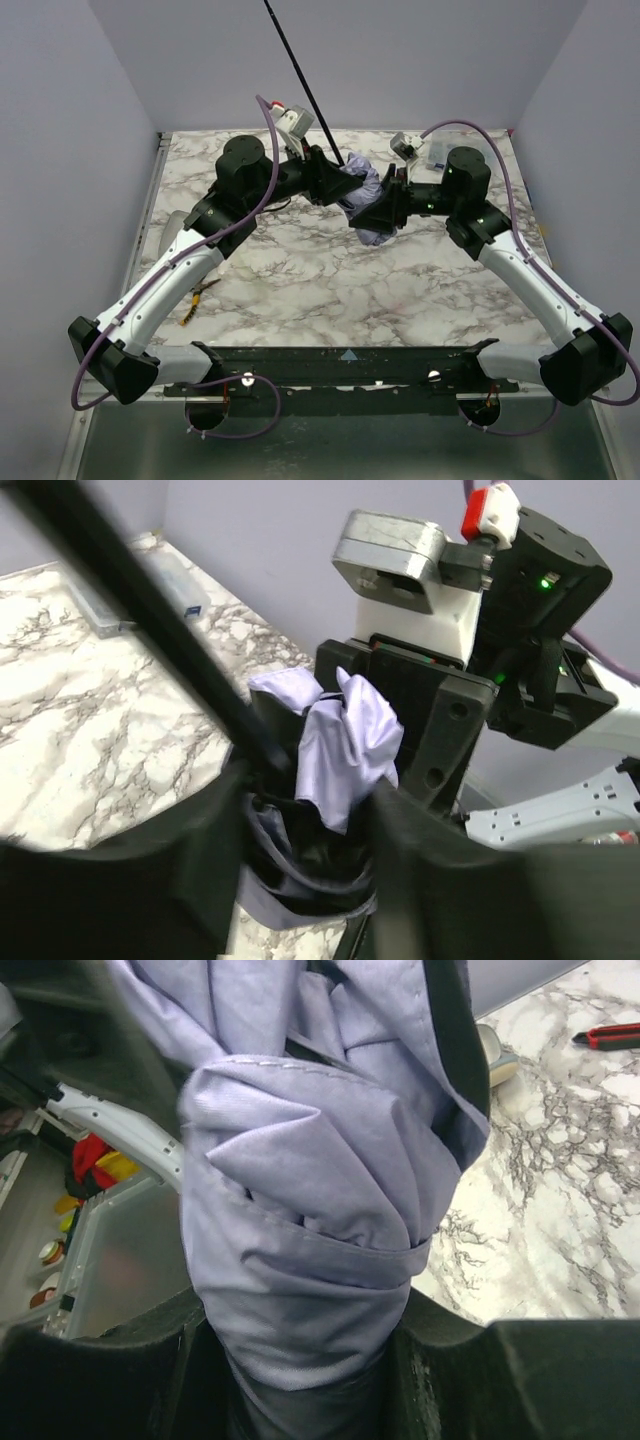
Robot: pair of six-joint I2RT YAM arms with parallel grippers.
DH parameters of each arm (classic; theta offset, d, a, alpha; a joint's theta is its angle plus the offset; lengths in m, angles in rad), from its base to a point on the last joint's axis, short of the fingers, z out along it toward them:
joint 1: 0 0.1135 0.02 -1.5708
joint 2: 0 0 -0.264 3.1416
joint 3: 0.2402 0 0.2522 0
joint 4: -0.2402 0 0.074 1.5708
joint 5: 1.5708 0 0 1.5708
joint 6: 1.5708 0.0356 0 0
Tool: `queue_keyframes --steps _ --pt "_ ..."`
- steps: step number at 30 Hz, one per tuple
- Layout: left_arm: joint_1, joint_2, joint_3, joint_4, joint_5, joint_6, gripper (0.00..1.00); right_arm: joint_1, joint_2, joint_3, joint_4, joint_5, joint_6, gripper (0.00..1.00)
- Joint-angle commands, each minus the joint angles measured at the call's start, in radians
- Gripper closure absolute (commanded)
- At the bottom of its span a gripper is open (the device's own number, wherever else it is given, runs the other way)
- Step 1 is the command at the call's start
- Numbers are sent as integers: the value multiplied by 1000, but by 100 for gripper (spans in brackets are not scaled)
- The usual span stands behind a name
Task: Open the umbrella
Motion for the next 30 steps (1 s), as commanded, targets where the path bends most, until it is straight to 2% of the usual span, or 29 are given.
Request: queue_keyframes --steps 1,4,6,9,10,15,20,26,29,30 --pt "0 -12 -25 83 67 -17 74 7 -29 4 90 -69 31 85" --pt "0 -29 -35 85 75 -10 99 7 -30 5 73 -66 51 68" --pt "1 -41 -36 59 59 3 100 7 -34 14 43 -50 42 51" --pt "1 -56 -32 7 7 9 100 6 -32 64 -95 28 -35 22" --pt "2 -59 -25 -13 -14 14 100 6 -32 88 -148 62 -72 18" --pt "-1 -56 18 -117 -148 9 100 7 -34 168 -233 239 -213 14" --pt "-20 -23 57 -201 -274 -26 100 14 1 204 -253 275 -246 15" --pt "-44 23 125 -245 -327 -73 100 88 30 202 -276 370 -305 15" --pt "-50 37 142 -254 -324 -92 100 145 37 206 -273 464 -334 5" --pt "-52 40 145 -255 -317 -95 100 161 40 203 -262 508 -334 5"
